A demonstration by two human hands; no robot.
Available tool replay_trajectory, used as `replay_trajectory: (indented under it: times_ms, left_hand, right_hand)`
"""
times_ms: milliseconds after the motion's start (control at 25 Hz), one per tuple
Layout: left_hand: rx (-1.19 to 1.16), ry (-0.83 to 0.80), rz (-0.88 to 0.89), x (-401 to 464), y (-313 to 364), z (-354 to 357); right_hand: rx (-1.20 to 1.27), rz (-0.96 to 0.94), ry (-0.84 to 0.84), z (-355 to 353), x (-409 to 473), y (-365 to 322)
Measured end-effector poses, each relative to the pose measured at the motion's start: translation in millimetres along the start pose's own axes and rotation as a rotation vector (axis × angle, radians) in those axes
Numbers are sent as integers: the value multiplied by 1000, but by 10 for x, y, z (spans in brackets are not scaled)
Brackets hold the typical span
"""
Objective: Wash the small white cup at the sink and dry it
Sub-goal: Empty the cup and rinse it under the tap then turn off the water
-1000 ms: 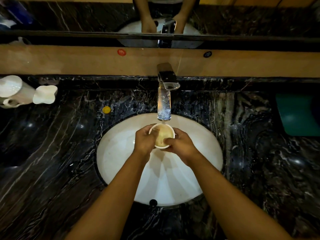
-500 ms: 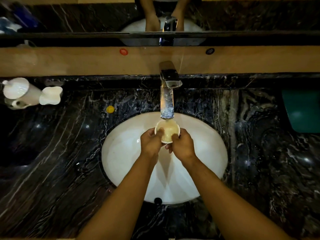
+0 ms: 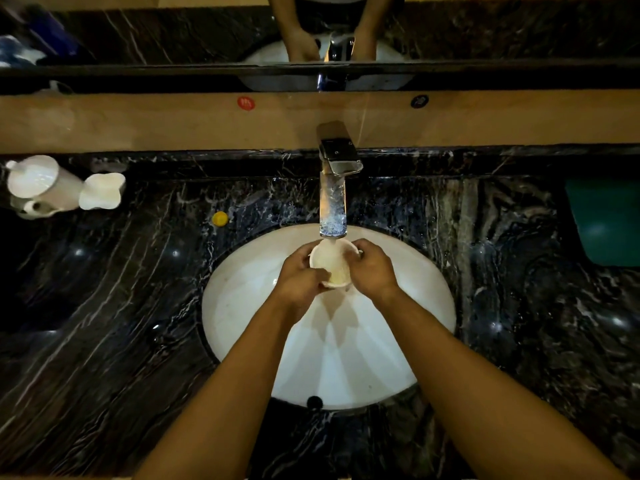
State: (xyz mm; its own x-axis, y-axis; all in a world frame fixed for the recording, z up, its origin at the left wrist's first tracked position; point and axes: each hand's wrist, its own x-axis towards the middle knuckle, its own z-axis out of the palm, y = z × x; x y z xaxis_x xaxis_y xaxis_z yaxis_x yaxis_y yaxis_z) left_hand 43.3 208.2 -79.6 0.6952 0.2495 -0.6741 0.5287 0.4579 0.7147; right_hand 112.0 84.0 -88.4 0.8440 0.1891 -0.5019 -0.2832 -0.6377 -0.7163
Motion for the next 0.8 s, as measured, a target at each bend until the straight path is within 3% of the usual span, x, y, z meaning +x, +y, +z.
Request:
replay_trajectory:
  times_ms: [120, 280, 440, 560, 640, 720, 800]
  left_hand:
    - [-127, 173, -2, 62, -30, 71]
    - [-139, 439, -16, 171, -72, 221]
    - [-38, 368, 44, 153, -106, 199]
    - [84, 175, 195, 90, -26, 78]
    - [142, 63, 183, 93, 23, 2]
    - [49, 109, 104, 137, 34, -38]
    - [-108, 267, 31, 150, -2, -1]
  right_hand:
    - [93, 67, 16, 17, -22, -38]
    - [304, 145, -87, 196, -217, -59]
    - [105, 131, 4, 175, -172, -93]
    - [34, 4, 16, 61, -81, -75]
    - [-45, -57, -34, 13, -40, -84]
    - [-84, -65, -31, 26, -9, -91]
    - [27, -3, 27, 103, -32, -101]
